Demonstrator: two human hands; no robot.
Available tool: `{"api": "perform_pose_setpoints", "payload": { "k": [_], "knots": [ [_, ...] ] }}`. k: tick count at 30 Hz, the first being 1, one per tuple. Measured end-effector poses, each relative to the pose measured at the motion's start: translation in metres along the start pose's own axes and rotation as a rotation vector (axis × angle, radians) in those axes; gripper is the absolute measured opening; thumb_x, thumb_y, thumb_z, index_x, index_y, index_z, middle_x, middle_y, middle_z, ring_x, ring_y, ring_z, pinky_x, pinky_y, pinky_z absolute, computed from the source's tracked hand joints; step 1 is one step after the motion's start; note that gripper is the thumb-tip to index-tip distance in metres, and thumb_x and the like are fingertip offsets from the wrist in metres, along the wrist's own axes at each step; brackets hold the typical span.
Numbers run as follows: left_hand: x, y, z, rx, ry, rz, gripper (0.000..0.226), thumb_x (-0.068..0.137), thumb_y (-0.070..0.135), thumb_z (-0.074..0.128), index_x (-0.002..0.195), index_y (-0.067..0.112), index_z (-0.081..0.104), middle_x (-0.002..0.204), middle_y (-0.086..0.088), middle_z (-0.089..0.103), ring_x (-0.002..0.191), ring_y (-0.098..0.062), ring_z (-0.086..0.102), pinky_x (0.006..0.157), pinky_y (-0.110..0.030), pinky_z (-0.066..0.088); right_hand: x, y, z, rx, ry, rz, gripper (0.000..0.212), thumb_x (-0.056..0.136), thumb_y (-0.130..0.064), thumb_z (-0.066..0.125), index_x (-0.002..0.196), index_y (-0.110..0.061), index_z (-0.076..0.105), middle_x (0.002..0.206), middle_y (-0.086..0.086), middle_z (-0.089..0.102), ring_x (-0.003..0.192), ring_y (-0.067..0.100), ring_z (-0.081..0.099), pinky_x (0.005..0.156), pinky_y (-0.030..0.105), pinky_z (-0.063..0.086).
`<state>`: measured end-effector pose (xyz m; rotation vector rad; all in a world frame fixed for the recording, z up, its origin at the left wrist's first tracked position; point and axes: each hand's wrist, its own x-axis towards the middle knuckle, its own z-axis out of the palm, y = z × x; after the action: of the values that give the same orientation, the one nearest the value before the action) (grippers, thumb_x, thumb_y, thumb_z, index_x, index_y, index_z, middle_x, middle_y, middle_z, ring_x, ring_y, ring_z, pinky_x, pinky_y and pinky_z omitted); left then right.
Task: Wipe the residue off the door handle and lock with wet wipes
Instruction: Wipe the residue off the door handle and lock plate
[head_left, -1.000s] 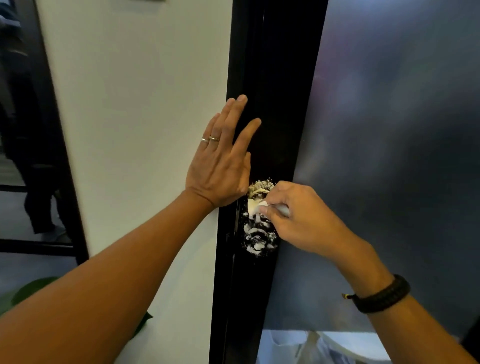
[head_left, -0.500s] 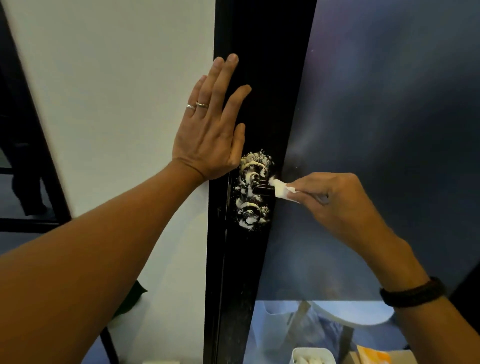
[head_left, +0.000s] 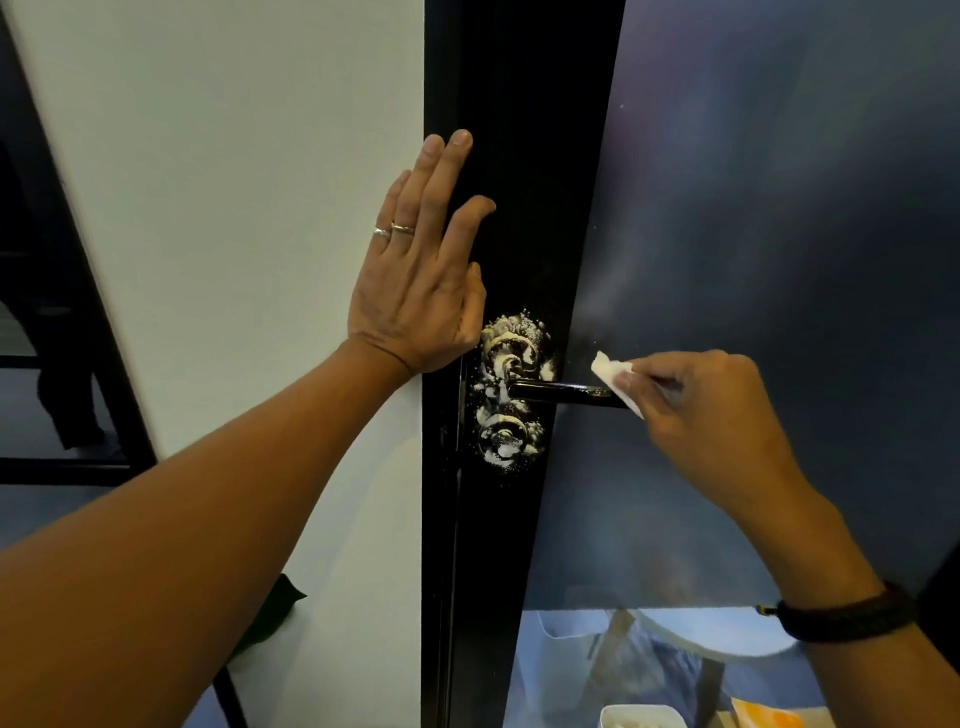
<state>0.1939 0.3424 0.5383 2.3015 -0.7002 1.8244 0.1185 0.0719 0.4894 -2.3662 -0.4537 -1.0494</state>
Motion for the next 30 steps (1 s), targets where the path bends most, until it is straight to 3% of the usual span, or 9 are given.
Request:
{"api": "perform_pose_setpoints", "payload": {
  "k": [3, 5, 8, 12, 15, 18, 21, 25, 30],
  "knots": [
    [-0.001, -0.001, 0.001, -0.006, -0.008, 0.009, 0.055, 0.081, 0.016, 0.065, 0.135, 0.009, 0.057, 0.17, -0.026, 0.025, 0.161, -0.044, 0.019, 0.131, -0.057, 0.022, 0.022, -0.033, 0.017, 0.057, 0.086, -0.068, 0.01, 0.094, -0.023, 0.077, 0.096, -0.015, 0.083, 0.083, 0.003, 0.074, 0.071, 0.021, 0.067, 0.065, 0.038, 0.055],
    [-0.001, -0.002, 0.001, -0.001, -0.001, 0.022, 0.054, 0.081, 0.015, 0.065, 0.134, 0.01, 0.055, 0.17, -0.026, 0.026, 0.161, -0.045, 0.019, 0.131, -0.057, 0.022, 0.039, -0.05, 0.035, 0.052, -0.037, -0.095, 0.013, 0.094, -0.025, 0.077, 0.095, -0.014, 0.083, 0.089, 0.003, 0.071, 0.078, 0.018, 0.066, 0.071, 0.031, 0.054],
    [0.0, -0.003, 0.001, 0.007, 0.019, 0.034, 0.055, 0.08, 0.013, 0.065, 0.133, 0.01, 0.054, 0.17, -0.027, 0.028, 0.16, -0.045, 0.021, 0.132, -0.054, 0.02, 0.062, -0.062, 0.052, -0.038, -0.271, -0.131, 0.025, 0.097, -0.033, 0.072, 0.088, -0.01, 0.08, 0.085, 0.01, 0.073, 0.079, 0.028, 0.069, 0.075, 0.041, 0.059],
    [-0.001, -0.003, 0.001, 0.006, 0.04, 0.038, 0.056, 0.082, 0.012, 0.063, 0.136, 0.01, 0.053, 0.169, -0.026, 0.03, 0.159, -0.044, 0.023, 0.133, -0.051, 0.019, 0.082, -0.076, 0.041, -0.305, -0.426, -0.408, 0.018, 0.101, -0.04, 0.064, 0.106, -0.033, 0.08, 0.104, -0.011, 0.067, 0.104, 0.016, 0.065, 0.079, 0.039, 0.056],
    [-0.001, -0.003, 0.0, -0.004, 0.033, 0.04, 0.051, 0.08, 0.011, 0.062, 0.131, 0.011, 0.055, 0.168, -0.026, 0.031, 0.159, -0.044, 0.023, 0.132, -0.054, 0.021, 0.089, -0.071, 0.038, -0.427, -0.396, -0.692, 0.019, 0.101, -0.038, 0.062, 0.11, -0.031, 0.078, 0.104, -0.005, 0.064, 0.105, 0.017, 0.063, 0.069, 0.039, 0.057],
    [-0.001, -0.003, -0.001, -0.013, 0.008, 0.036, 0.05, 0.08, 0.011, 0.06, 0.13, 0.01, 0.056, 0.169, -0.025, 0.03, 0.16, -0.044, 0.022, 0.132, -0.055, 0.022, 0.091, -0.054, 0.039, -0.47, -0.394, -0.763, 0.016, 0.099, -0.03, 0.065, 0.108, -0.022, 0.077, 0.098, -0.002, 0.063, 0.09, 0.017, 0.065, 0.06, 0.037, 0.059],
    [-0.001, -0.003, -0.003, -0.008, -0.007, 0.023, 0.05, 0.08, 0.012, 0.059, 0.13, 0.009, 0.06, 0.17, -0.024, 0.029, 0.161, -0.042, 0.021, 0.131, -0.054, 0.022, 0.089, -0.034, 0.027, -0.391, -0.365, -0.709, 0.016, 0.102, -0.021, 0.063, 0.11, -0.014, 0.075, 0.1, 0.001, 0.063, 0.087, 0.019, 0.065, 0.069, 0.04, 0.061],
    [-0.002, -0.003, -0.002, -0.016, 0.006, 0.028, 0.049, 0.08, 0.01, 0.059, 0.129, 0.007, 0.061, 0.169, -0.025, 0.031, 0.16, -0.042, 0.022, 0.131, -0.054, 0.024, 0.085, -0.024, 0.018, -0.263, -0.086, -0.73, 0.015, 0.103, -0.008, 0.064, 0.113, -0.001, 0.072, 0.106, 0.011, 0.065, 0.092, 0.023, 0.064, 0.079, 0.034, 0.059],
    [-0.002, -0.004, -0.001, -0.026, 0.014, 0.03, 0.048, 0.08, 0.007, 0.059, 0.128, 0.007, 0.062, 0.167, -0.026, 0.033, 0.159, -0.043, 0.025, 0.131, -0.055, 0.024, 0.093, -0.043, 0.044, -0.425, -0.318, -0.969, 0.021, 0.098, 0.004, 0.061, 0.117, -0.001, 0.068, 0.113, 0.016, 0.06, 0.091, 0.023, 0.058, 0.066, 0.031, 0.057]
  ]
}}
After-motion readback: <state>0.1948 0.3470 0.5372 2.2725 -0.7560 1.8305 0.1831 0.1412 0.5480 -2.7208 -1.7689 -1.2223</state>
